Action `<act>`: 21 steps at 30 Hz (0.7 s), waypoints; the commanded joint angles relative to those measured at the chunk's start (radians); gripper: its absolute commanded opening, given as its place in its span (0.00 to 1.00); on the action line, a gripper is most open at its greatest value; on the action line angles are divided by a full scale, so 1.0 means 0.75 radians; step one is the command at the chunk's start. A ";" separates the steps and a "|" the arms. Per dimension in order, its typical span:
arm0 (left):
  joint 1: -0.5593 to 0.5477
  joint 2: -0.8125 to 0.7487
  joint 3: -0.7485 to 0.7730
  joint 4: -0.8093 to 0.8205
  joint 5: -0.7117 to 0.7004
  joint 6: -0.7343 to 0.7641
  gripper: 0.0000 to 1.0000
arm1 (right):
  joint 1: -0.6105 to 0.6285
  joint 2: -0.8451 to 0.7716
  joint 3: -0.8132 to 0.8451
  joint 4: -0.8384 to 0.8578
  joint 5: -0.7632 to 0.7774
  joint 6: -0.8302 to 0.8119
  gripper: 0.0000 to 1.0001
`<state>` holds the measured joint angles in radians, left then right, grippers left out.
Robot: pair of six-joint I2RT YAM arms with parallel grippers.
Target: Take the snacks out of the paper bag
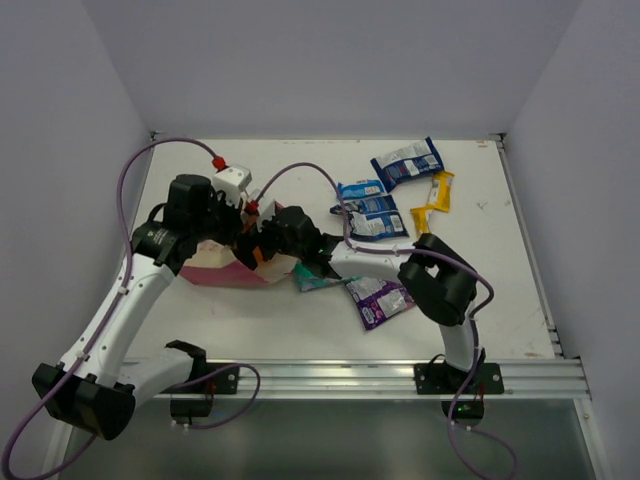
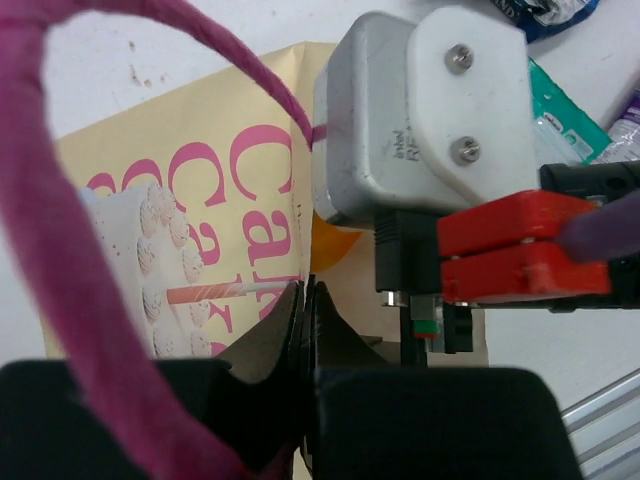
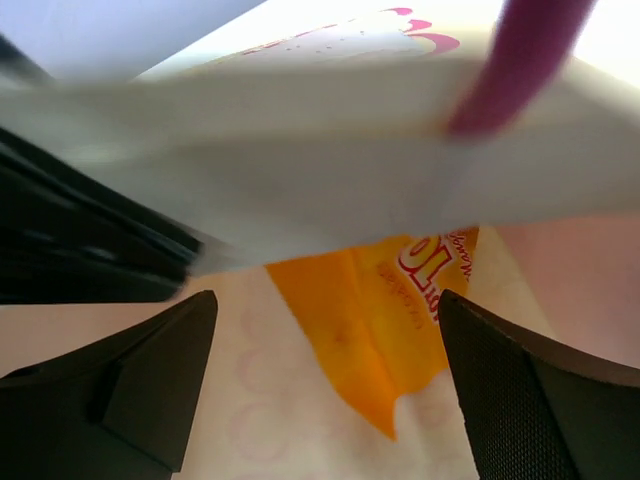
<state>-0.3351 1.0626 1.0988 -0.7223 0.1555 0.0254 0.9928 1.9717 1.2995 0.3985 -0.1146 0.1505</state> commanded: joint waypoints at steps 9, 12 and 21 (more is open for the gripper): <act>-0.005 -0.057 0.102 0.018 0.163 -0.011 0.00 | 0.012 0.206 0.182 0.101 0.112 -0.023 0.45; -0.005 -0.069 0.091 0.026 0.132 -0.011 0.00 | 0.012 0.177 0.119 0.131 0.146 -0.011 0.04; -0.003 -0.044 -0.015 0.065 -0.198 -0.036 0.00 | 0.008 -0.099 -0.080 0.136 0.165 -0.021 0.00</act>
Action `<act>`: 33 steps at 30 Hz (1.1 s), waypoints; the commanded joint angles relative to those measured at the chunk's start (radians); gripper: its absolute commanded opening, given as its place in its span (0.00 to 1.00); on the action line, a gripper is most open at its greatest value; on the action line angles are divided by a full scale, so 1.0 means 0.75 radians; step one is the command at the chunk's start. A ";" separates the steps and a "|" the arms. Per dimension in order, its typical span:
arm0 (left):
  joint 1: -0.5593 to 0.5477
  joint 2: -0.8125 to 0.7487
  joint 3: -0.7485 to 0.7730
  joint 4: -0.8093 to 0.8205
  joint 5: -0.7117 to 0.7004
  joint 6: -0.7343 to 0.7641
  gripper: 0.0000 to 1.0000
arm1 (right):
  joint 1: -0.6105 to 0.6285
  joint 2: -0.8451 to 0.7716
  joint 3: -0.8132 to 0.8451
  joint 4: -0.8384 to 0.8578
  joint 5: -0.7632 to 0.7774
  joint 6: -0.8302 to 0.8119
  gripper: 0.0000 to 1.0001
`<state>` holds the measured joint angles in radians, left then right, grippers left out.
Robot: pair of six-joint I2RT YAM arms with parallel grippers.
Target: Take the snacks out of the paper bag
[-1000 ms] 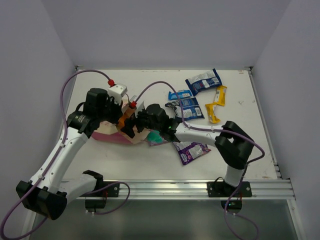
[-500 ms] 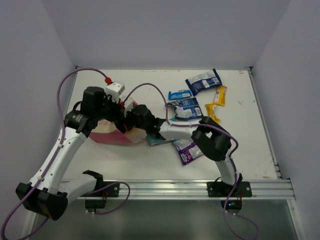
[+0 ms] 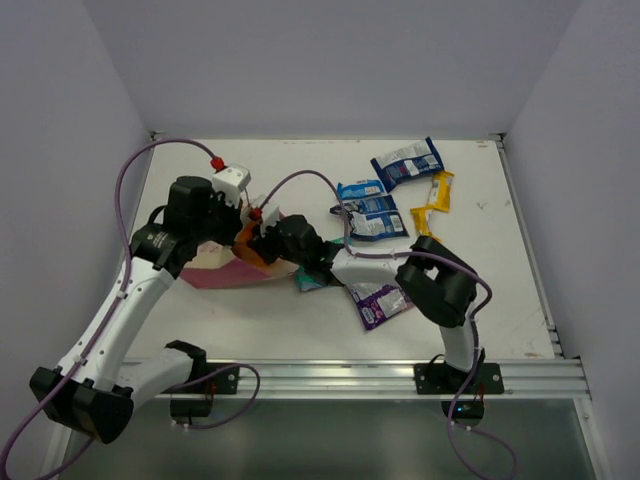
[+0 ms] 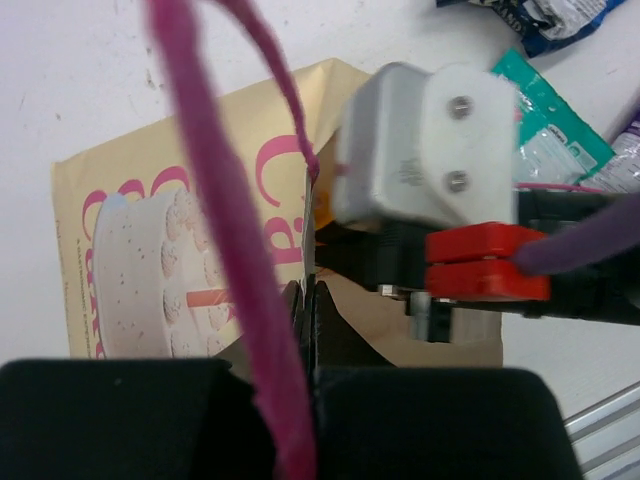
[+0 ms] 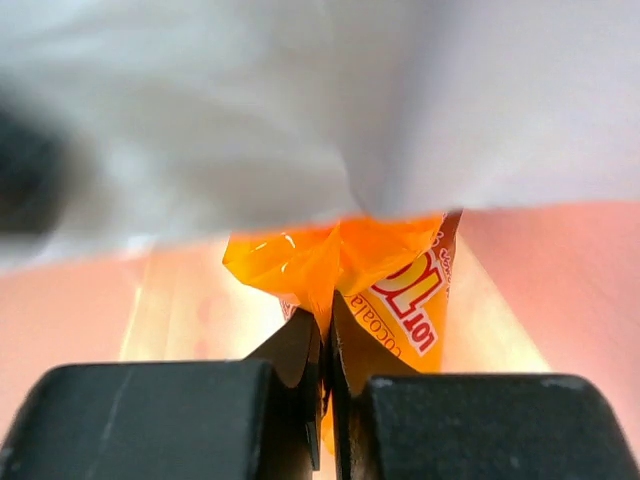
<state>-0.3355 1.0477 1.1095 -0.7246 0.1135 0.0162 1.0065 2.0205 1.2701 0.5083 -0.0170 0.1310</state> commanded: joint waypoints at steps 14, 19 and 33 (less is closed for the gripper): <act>-0.003 0.059 -0.136 0.228 -0.327 -0.065 0.00 | -0.047 -0.875 -0.186 -0.561 -0.137 0.017 0.00; -0.003 0.051 -0.138 0.212 -0.393 -0.067 0.00 | -0.168 -0.984 0.004 -0.818 -0.112 0.050 0.00; -0.005 -0.072 -0.062 0.193 -0.172 -0.105 0.00 | -0.493 -0.410 0.531 -0.901 -0.139 0.173 0.00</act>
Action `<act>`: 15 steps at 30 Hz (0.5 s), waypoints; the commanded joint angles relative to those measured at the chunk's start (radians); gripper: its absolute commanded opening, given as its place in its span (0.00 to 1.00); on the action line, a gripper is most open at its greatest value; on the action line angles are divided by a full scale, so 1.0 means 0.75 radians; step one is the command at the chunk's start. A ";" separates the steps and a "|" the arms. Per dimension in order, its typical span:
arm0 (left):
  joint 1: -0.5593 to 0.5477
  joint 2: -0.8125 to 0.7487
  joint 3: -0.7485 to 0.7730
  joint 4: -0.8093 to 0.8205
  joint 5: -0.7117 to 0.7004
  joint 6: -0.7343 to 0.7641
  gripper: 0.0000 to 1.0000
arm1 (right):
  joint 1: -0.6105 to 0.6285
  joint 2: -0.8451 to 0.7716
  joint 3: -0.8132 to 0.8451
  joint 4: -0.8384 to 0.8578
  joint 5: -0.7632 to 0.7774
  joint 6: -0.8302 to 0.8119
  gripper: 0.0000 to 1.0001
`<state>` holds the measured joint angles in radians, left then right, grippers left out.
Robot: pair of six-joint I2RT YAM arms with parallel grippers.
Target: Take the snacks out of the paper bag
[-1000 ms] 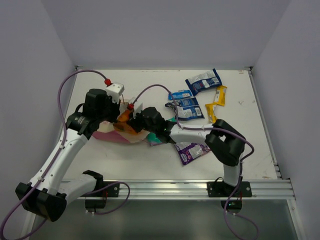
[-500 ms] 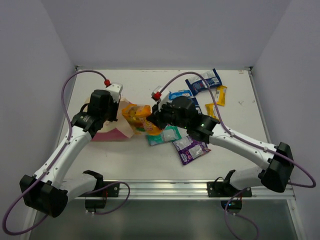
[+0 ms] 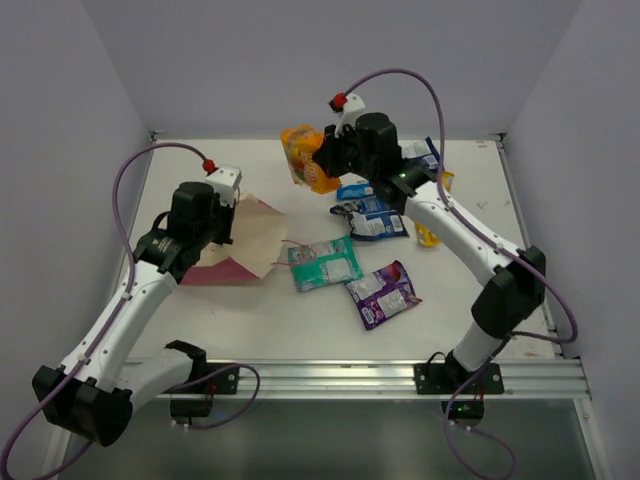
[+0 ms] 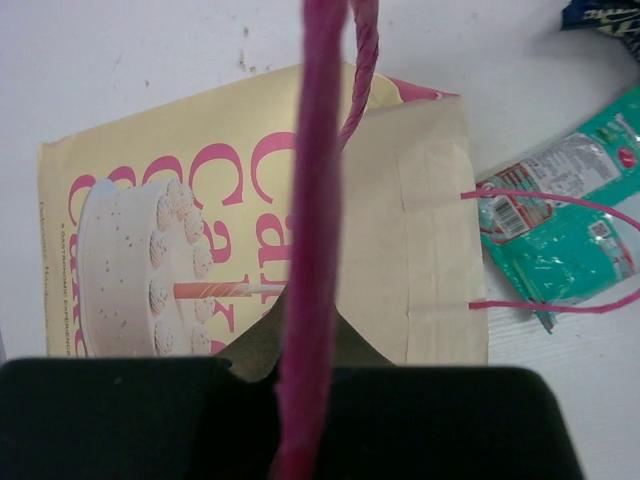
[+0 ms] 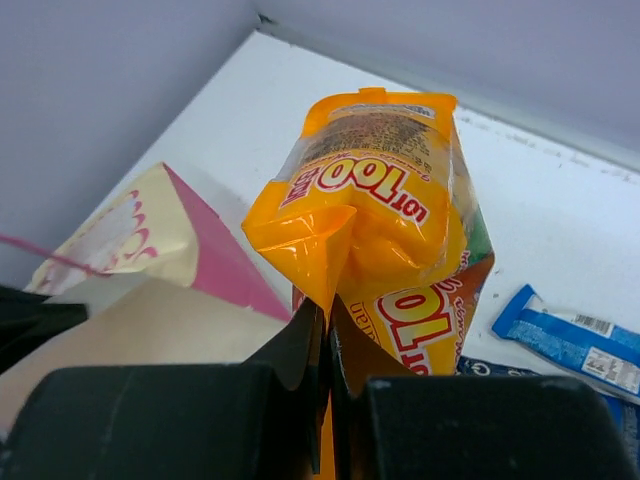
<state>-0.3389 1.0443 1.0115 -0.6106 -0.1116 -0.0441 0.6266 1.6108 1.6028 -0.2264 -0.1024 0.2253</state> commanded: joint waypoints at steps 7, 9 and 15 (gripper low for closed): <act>0.002 -0.112 0.236 -0.024 0.143 -0.105 0.00 | 0.011 0.446 0.191 0.116 0.098 0.160 0.41; 0.002 -0.108 0.279 -0.035 0.143 -0.145 0.00 | 0.009 0.442 0.156 0.122 0.136 0.170 0.59; 0.014 -0.041 0.379 -0.053 0.120 -0.272 0.00 | -0.001 0.211 -0.040 0.116 0.296 0.131 0.83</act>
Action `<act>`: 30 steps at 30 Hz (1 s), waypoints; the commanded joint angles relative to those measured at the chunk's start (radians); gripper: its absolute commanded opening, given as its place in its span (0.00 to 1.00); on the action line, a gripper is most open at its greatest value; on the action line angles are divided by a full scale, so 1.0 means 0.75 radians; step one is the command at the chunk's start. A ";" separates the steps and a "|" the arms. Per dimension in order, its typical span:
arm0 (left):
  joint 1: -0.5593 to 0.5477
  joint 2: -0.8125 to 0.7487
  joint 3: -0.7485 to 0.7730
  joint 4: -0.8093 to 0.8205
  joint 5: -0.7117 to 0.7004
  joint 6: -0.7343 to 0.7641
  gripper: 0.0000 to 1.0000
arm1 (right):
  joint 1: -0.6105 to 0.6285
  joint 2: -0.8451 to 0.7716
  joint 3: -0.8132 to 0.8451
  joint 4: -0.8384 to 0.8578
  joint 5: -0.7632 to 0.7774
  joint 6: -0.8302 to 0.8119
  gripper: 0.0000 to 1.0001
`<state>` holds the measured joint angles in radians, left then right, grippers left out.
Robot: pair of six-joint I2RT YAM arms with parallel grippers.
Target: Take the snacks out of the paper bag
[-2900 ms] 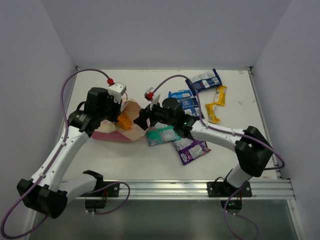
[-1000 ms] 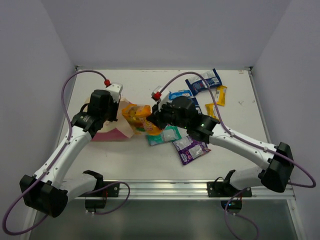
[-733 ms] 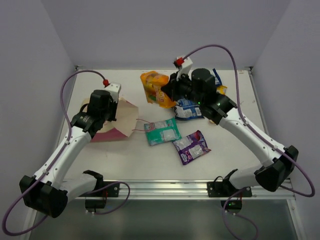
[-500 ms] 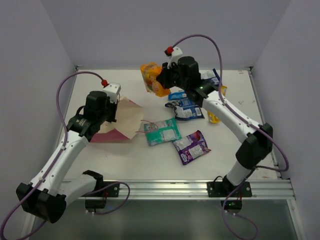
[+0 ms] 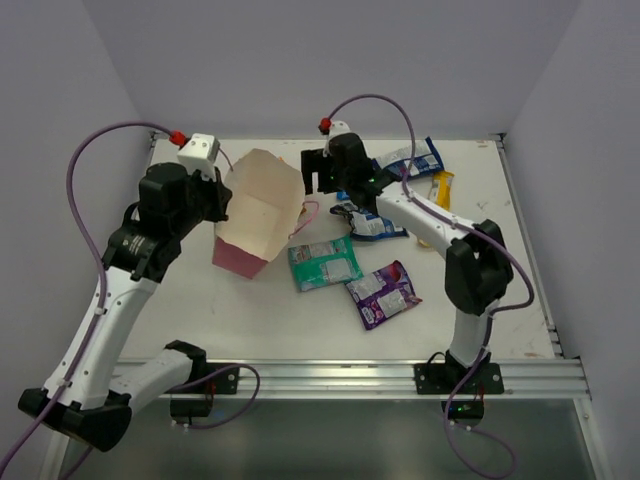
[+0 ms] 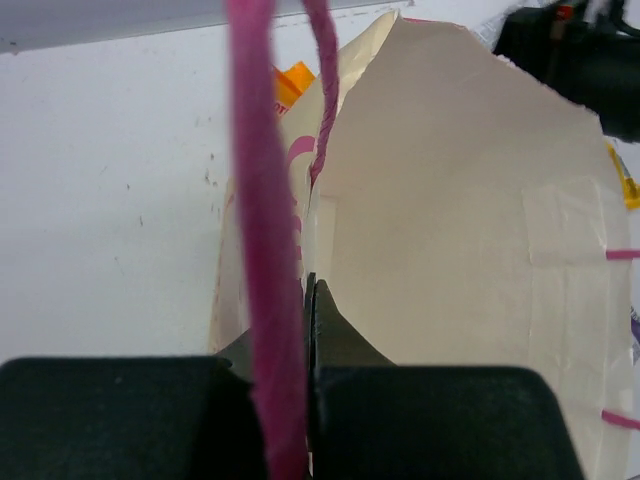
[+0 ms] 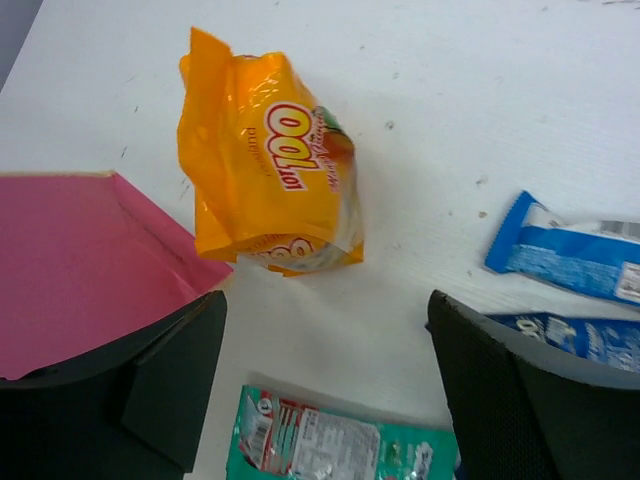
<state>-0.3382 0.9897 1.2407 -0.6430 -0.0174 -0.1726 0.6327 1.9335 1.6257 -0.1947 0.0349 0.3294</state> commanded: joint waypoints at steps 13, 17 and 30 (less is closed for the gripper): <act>0.367 0.161 -0.073 0.201 0.567 -0.277 0.00 | -0.011 -0.968 -0.596 -0.127 0.223 -0.073 0.99; 0.381 0.161 -0.088 0.272 0.661 -0.340 0.00 | -0.011 -1.091 -0.680 -0.178 0.217 -0.065 0.99; 0.451 0.157 -0.200 0.095 0.423 -0.314 0.00 | -0.011 -1.332 -0.722 -0.321 0.264 -0.053 0.99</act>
<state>-0.0086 1.1183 1.1049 -0.5308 0.3943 -0.4267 0.6273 0.9859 1.0767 -0.4091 0.1967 0.2882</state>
